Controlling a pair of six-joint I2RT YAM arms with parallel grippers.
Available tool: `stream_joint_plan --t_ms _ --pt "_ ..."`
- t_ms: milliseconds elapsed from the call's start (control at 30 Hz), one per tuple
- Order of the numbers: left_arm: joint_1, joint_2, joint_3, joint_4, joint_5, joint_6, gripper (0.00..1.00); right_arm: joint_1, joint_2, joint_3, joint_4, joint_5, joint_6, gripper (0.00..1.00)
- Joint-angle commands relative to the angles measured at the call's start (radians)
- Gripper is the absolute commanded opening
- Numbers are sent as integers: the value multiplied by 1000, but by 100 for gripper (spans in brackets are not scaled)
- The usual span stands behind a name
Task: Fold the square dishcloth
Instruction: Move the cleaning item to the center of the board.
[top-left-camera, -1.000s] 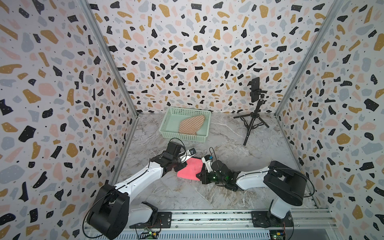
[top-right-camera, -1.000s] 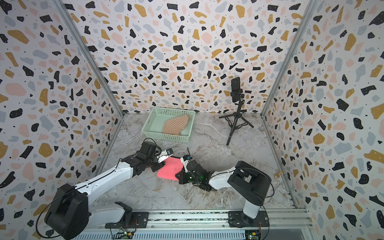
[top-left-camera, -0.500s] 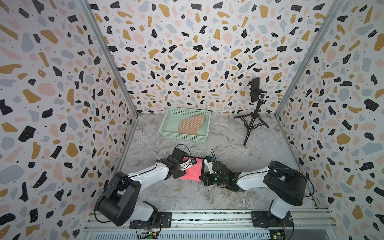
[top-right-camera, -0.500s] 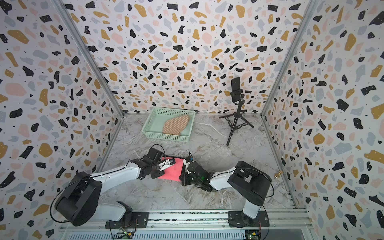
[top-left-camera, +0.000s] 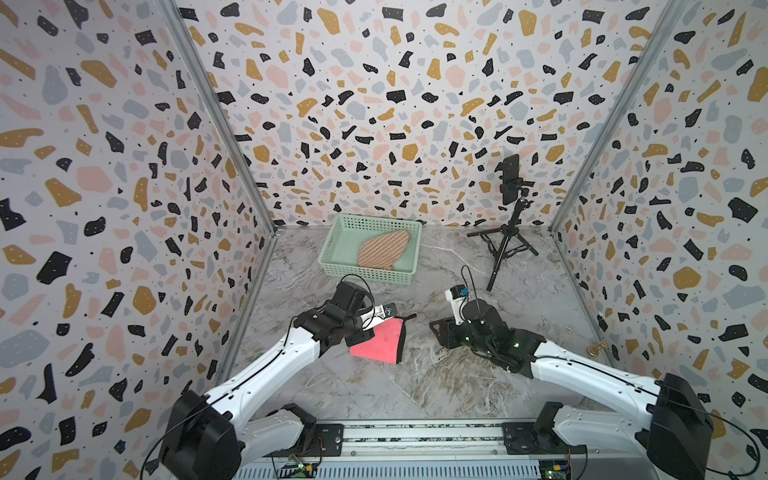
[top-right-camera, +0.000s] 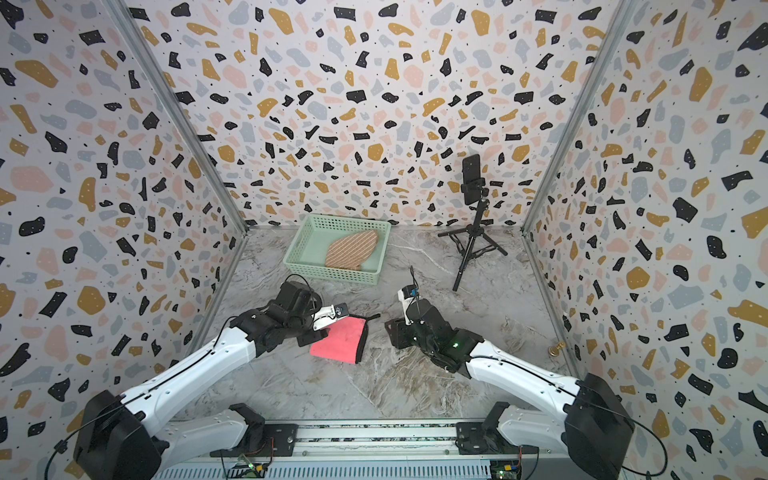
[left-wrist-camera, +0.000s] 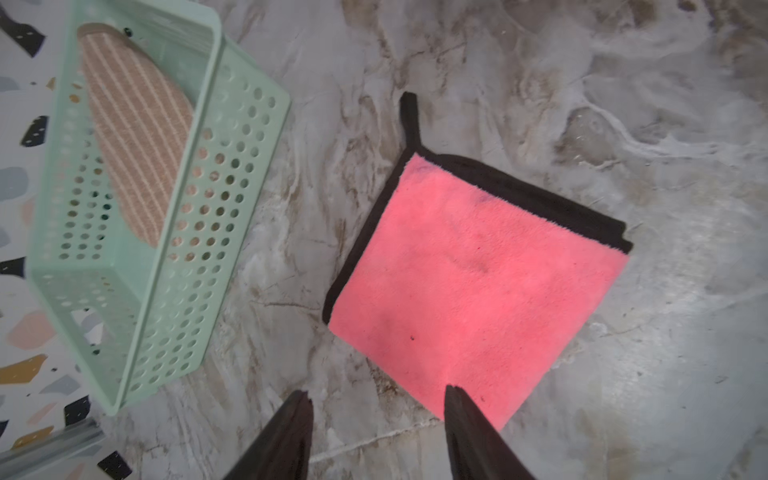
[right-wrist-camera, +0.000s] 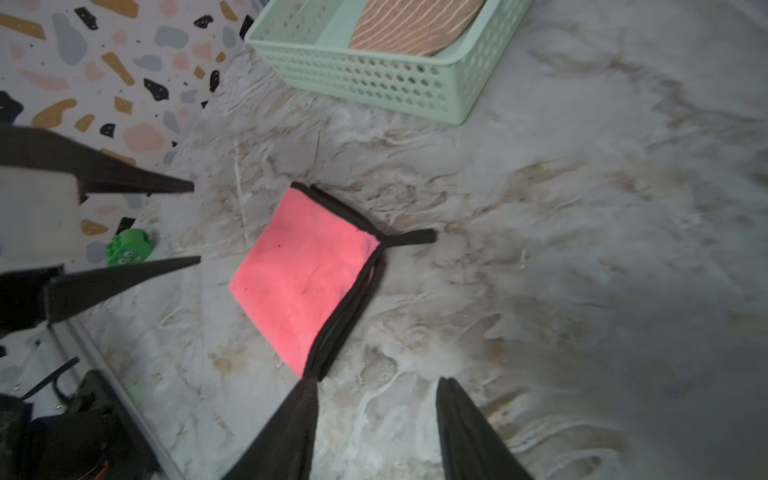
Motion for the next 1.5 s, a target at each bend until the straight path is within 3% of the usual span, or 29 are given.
stream_joint_plan --t_ms 0,167,333,433,533,667,867,1000,1167,1300,1467 --pt "-31 143 25 -49 -5 -24 55 -35 -47 -3 -158 147 -87 63" --pt "-42 345 85 -51 -59 -11 54 -52 -33 -43 -155 218 -113 67" --pt "-21 425 49 -42 -173 59 54 -56 -32 -75 -126 246 -123 68" --pt "62 427 5 -48 -220 123 53 -57 -36 -89 -110 246 -122 68" --pt "204 418 -41 -41 -263 210 53 -58 -35 -105 -83 228 -115 68" --pt "347 390 -34 -55 -265 266 52 -58 -21 -117 -54 197 -103 68" --pt "417 318 51 -142 -217 279 52 -58 33 -126 -16 148 -89 68" --pt "413 264 213 -268 -76 198 55 -58 72 -120 0 130 -86 70" --pt "377 347 536 -291 68 -61 63 -58 81 -125 19 131 -86 77" --pt "320 564 849 -266 29 -234 70 -58 95 -129 34 126 -91 85" --pt "298 935 1301 -365 10 -392 81 -58 112 -137 54 105 -105 100"
